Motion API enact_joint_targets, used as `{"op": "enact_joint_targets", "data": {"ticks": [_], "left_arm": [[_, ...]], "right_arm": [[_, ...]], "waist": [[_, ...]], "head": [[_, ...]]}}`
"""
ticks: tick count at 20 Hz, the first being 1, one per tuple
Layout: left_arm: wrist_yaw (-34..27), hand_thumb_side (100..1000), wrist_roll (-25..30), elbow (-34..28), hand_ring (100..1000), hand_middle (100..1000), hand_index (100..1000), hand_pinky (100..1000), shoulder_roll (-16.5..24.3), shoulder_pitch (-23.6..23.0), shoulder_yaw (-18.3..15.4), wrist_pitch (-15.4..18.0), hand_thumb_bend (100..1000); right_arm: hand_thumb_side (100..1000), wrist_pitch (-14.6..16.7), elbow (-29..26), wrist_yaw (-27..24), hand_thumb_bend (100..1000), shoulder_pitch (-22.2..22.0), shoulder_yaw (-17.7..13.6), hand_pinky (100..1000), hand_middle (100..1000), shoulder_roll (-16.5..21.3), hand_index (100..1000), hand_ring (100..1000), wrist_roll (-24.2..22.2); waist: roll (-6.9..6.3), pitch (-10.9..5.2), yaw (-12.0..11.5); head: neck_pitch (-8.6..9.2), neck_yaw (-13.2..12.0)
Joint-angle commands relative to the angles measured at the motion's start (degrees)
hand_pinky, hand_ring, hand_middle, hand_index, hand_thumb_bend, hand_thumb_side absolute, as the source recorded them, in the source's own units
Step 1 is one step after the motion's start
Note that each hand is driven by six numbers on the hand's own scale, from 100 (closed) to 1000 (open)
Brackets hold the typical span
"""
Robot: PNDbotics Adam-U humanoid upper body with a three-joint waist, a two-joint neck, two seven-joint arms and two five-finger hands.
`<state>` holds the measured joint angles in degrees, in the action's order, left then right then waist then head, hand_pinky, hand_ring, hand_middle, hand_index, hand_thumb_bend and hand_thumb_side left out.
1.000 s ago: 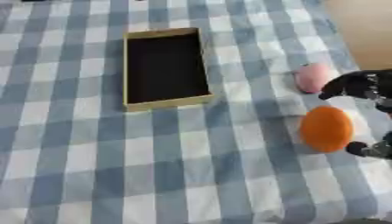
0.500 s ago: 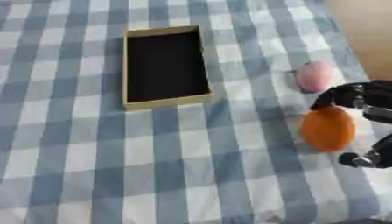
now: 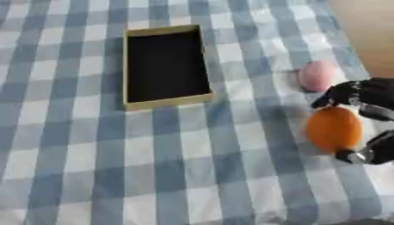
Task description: Pick up objects on the table and place them in the box.
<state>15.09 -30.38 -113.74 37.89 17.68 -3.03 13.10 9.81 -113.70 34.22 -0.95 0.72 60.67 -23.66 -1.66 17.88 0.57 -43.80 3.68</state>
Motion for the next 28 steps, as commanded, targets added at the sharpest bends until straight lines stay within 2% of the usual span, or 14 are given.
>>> {"op": "enact_joint_targets", "data": {"ticks": [1,5,8,13,14,17,18,20,21,22,23,26,27,28], "left_arm": [[-0.18,776,0.05,-0.86,854,762,854,856,1.42,0.65,-0.37,-0.03,100],[-0.15,777,0.08,-0.86,853,761,853,855,1.38,0.67,-0.35,-0.06,100],[-0.16,775,0.16,-0.86,853,760,852,855,1.35,0.68,-0.31,-0.04,100],[-0.12,774,0.21,-0.86,853,759,851,855,1.34,0.67,-0.31,-0.02,100],[-0.17,774,0.22,-0.86,852,755,851,855,1.34,0.68,-0.29,0.02,100],[-0.20,774,0.23,-0.86,851,753,851,855,1.32,0.73,-0.29,0.08,100],[-0.20,773,0.22,-0.86,851,753,851,855,1.32,0.74,-0.28,0.09,100],[-0.21,774,0.21,-0.86,851,752,851,855,1.32,0.72,-0.28,0.07,100],[-0.20,773,0.22,-0.86,851,751,851,855,1.32,0.70,-0.27,0.05,100],[-0.18,773,0.24,-0.86,851,751,851,855,1.33,0.70,-0.27,0.04,100],[-0.16,773,0.25,-0.86,851,751,851,855,1.33,0.72,-0.26,0.03,100],[-0.10,775,0.29,-0.86,850,750,851,854,1.33,0.75,-0.24,0.02,100],[-0.09,775,0.31,-0.86,850,750,851,854,1.34,0.78,-0.22,0.03,100],[-0.10,775,0.32,-0.86,850,750,851,854,1.34,0.81,-0.20,0.05,100]], "right_arm": [[104,-0.63,-0.90,3.04,474,0.67,-0.17,621,755,1.01,883,713,2.23],[100,-0.67,-0.90,6.17,461,0.61,0.15,624,771,0.98,904,736,3.56],[100,-0.62,-0.90,8.46,495,0.53,0.28,620,790,0.96,916,760,4.05],[114,-0.10,-0.90,9.82,482,0.41,0.51,618,796,0.85,918,763,3.27],[180,-0.09,-0.90,10.05,506,0.15,0.65,636,810,0.95,918,788,2.98],[221,-0.75,-0.90,11.96,522,-0.35,0.69,615,799,1.08,908,784,0.82],[201,-1.00,-0.90,12.68,513,-0.29,0.62,591,784,1.09,898,770,-0.01],[246,-1.41,-0.90,14.13,526,0.01,0.37,565,770,1.17,888,755,-1.45],[263,-1.64,-0.90,14.92,503,0.26,0.20,457,706,1.26,840,685,-1.74],[266,-1.80,-0.90,15.75,467,0.46,0.14,439,686,1.34,825,667,-1.72],[274,-1.87,-0.90,16.59,491,0.65,0.12,412,656,1.43,805,641,-1.49],[270,-1.89,-0.90,18.43,480,1.05,0.38,345,597,1.52,753,586,0.01],[263,-1.89,-0.90,18.57,474,1.17,0.51,295,556,1.53,711,546,0.57],[260,-1.86,-0.90,18.46,473,1.27,0.66,291,552,1.55,707,543,1.12]], "waist": [[0.06,-0.77,-0.12],[0.03,-0.67,-0.16],[-0.01,-0.60,-0.16],[-0.02,-0.57,-0.18],[-0.01,-0.53,-0.18],[0.01,-0.48,-0.30],[0.02,-0.47,-0.35],[0.04,-0.47,-0.42],[0.05,-0.47,-0.46],[0.06,-0.47,-0.50],[0.08,-0.48,-0.53],[0.12,-0.49,-0.60],[0.13,-0.49,-0.63],[0.14,-0.49,-0.64]], "head": [[-0.32,0.21],[-0.32,0.30],[-0.32,0.36],[-0.32,0.40],[-0.32,0.44],[-0.32,0.52],[-0.32,0.54],[-0.32,0.55],[-0.32,0.57],[-0.32,0.59],[-0.32,0.61],[-0.32,0.67],[-0.32,0.72],[-0.32,0.76]]}}
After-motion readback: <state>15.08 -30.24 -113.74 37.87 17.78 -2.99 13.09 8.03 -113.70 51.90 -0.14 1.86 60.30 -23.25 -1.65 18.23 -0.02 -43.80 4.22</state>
